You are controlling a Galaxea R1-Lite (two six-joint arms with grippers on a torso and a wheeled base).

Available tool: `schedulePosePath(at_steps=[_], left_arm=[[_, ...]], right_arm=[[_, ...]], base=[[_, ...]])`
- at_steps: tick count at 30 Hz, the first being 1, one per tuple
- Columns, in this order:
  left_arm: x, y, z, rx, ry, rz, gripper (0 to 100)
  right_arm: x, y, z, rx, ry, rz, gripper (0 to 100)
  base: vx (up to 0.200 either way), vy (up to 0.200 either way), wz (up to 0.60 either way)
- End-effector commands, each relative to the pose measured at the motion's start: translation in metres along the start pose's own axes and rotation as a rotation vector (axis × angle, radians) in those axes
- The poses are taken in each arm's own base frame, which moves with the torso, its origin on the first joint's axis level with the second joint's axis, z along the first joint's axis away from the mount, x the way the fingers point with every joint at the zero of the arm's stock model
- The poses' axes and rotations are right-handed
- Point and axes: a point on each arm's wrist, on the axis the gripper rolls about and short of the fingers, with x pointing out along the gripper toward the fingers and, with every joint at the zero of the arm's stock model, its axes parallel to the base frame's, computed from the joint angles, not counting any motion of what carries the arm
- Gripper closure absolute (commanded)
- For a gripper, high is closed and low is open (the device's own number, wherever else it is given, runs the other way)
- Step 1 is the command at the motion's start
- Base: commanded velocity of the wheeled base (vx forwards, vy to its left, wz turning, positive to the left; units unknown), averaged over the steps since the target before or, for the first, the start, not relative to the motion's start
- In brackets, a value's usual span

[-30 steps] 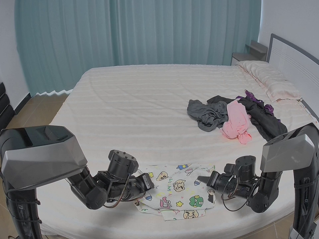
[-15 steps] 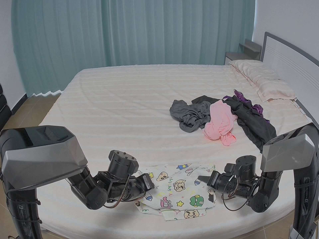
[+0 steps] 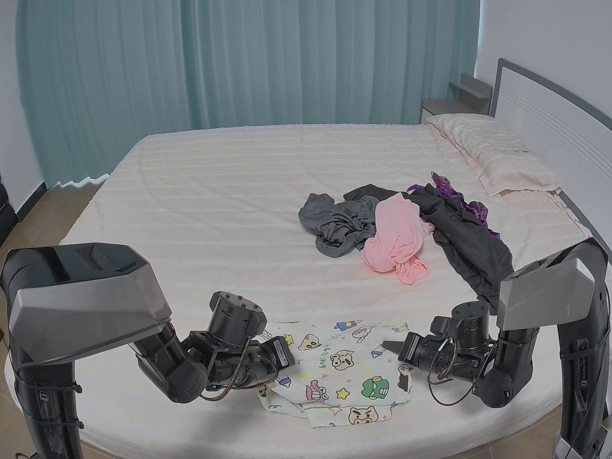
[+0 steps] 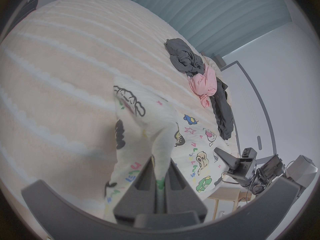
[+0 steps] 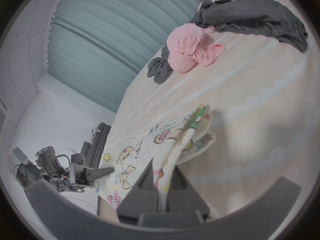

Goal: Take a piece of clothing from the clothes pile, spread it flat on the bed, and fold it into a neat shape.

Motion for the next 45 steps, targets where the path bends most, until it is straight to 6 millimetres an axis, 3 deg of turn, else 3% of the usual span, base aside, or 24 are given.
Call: schedulePosePath(at_steps=[1, 13, 20, 26, 36, 37, 45], left_arm=[[0.006, 0.008, -0.005, 0.021, -0.007, 0.057, 0], [0.003, 0.028, 0.0, 0.078, -0.005, 0.17, 0], [-0.025, 0.035, 0.035, -0.067, 0.035, -0.032, 0], [-0.026, 0.036, 0.045, -0.132, -0.025, -0.101, 0], [-0.024, 0.039, 0.045, -0.13, -0.042, -0.116, 0], [-0.024, 0.039, 0.045, -0.13, -0.042, -0.116, 0], [-0.022, 0.04, 0.045, -0.13, -0.041, -0.113, 0]], right_arm=[[0.006, -0.006, -0.003, -0.017, 0.012, -0.011, 0], [-0.02, -0.022, -0.007, -0.122, 0.044, -0.079, 0], [-0.048, -0.029, -0.021, -0.235, 0.185, -0.011, 0], [-0.06, -0.03, -0.029, -0.28, 0.234, -0.01, 0], [-0.048, -0.03, -0.04, -0.315, 0.283, 0.023, 0], [-0.046, -0.028, -0.04, -0.314, 0.28, 0.026, 100], [-0.06, -0.026, -0.042, -0.315, 0.296, 0.007, 100]], base=[[0.0, 0.0, 0.0], [0.0, 0.0, 0.0], [0.0, 0.0, 0.0], [0.0, 0.0, 0.0], [0.0, 0.0, 0.0], [0.0, 0.0, 0.0], [0.0, 0.0, 0.0]])
